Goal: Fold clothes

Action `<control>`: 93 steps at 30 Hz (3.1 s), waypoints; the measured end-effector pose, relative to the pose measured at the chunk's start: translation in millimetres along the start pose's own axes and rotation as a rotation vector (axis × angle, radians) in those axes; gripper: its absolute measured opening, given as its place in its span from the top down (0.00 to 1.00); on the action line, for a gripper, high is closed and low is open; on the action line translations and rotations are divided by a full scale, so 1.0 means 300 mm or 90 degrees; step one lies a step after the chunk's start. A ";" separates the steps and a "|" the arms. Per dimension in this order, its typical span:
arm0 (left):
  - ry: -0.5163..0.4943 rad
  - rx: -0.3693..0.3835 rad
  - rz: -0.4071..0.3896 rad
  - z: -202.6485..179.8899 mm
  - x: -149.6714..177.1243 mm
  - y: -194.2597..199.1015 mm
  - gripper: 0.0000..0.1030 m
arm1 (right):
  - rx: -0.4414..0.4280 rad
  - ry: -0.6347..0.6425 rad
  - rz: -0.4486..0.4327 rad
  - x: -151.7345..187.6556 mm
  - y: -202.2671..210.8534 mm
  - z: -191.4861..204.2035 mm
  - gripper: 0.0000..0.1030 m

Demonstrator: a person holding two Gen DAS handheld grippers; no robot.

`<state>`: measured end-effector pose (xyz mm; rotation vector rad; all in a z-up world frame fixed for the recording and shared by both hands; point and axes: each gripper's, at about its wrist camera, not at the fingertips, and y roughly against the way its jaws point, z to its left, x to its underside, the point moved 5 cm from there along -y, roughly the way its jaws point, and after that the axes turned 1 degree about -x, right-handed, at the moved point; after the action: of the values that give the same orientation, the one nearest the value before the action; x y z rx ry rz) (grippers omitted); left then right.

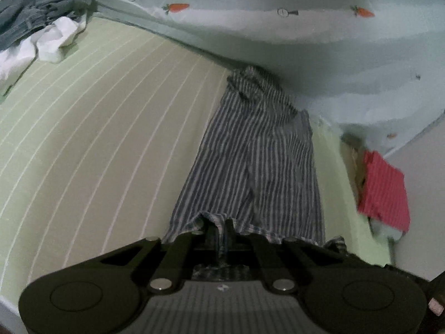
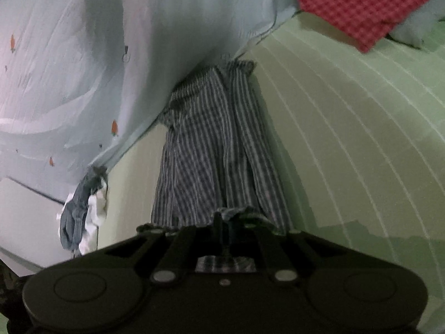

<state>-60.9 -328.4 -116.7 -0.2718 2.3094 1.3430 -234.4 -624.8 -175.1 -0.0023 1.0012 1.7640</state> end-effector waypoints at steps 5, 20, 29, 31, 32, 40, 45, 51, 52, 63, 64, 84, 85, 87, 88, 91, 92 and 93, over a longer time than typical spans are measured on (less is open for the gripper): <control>-0.003 0.006 0.008 -0.022 -0.106 -0.084 0.97 | 0.018 -0.033 0.008 -0.074 -0.085 -0.028 0.96; -0.012 -0.038 0.109 0.022 -0.227 -0.437 0.95 | 0.116 -0.016 0.089 -0.149 -0.362 -0.102 0.95; -0.037 -0.050 0.002 0.007 -0.255 -0.281 0.54 | 0.127 0.101 -0.001 -0.182 -0.228 -0.033 0.52; -0.048 -0.067 -0.031 0.007 -0.265 -0.226 0.49 | 0.144 0.118 -0.022 -0.182 -0.180 -0.032 0.45; -0.050 -0.068 -0.042 0.004 -0.269 -0.203 0.46 | 0.150 0.123 -0.030 -0.176 -0.157 -0.033 0.40; -0.077 -0.076 -0.032 0.024 -0.194 -0.118 0.37 | 0.170 0.119 -0.020 -0.059 -0.076 -0.071 0.29; -0.089 -0.066 0.051 0.038 -0.120 -0.189 0.36 | 0.173 0.125 0.013 -0.025 -0.126 -0.067 0.29; -0.116 -0.075 0.082 0.038 -0.113 -0.260 0.36 | 0.186 0.228 0.002 -0.067 -0.198 0.015 0.30; -0.115 -0.074 0.082 0.039 -0.119 -0.269 0.36 | 0.187 0.257 -0.008 -0.077 -0.209 0.042 0.31; -0.098 -0.095 0.101 0.034 -0.131 -0.358 0.32 | 0.096 0.434 0.002 -0.088 -0.368 0.233 0.41; -0.099 -0.097 0.102 0.034 -0.128 -0.361 0.31 | 0.093 0.447 0.010 -0.079 -0.378 0.235 0.41; -0.050 -0.093 0.097 0.065 -0.131 -0.331 0.25 | 0.121 0.373 0.007 -0.147 -0.438 0.181 0.67; -0.047 -0.090 0.097 0.070 -0.127 -0.323 0.20 | 0.128 0.353 -0.004 -0.150 -0.413 0.169 0.53; -0.036 -0.080 0.101 0.083 -0.117 -0.310 0.16 | 0.153 0.314 -0.018 -0.152 -0.367 0.137 0.24; -0.025 -0.075 0.105 0.088 -0.111 -0.307 0.16 | 0.165 0.289 -0.016 -0.148 -0.345 0.113 0.20; 0.008 -0.060 0.121 0.108 -0.088 -0.299 0.16 | 0.190 0.179 0.003 -0.128 -0.281 0.023 0.14; 0.017 -0.053 0.126 0.113 -0.080 -0.296 0.16 | 0.185 0.134 0.011 -0.120 -0.262 -0.008 0.14; 0.023 -0.046 0.133 0.118 -0.070 -0.295 0.16 | 0.176 0.083 0.019 -0.109 -0.243 -0.042 0.14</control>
<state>1.5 -343.9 -189.9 -0.0790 2.3754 1.5352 -168.7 -651.6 -213.9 0.0731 1.3406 1.6562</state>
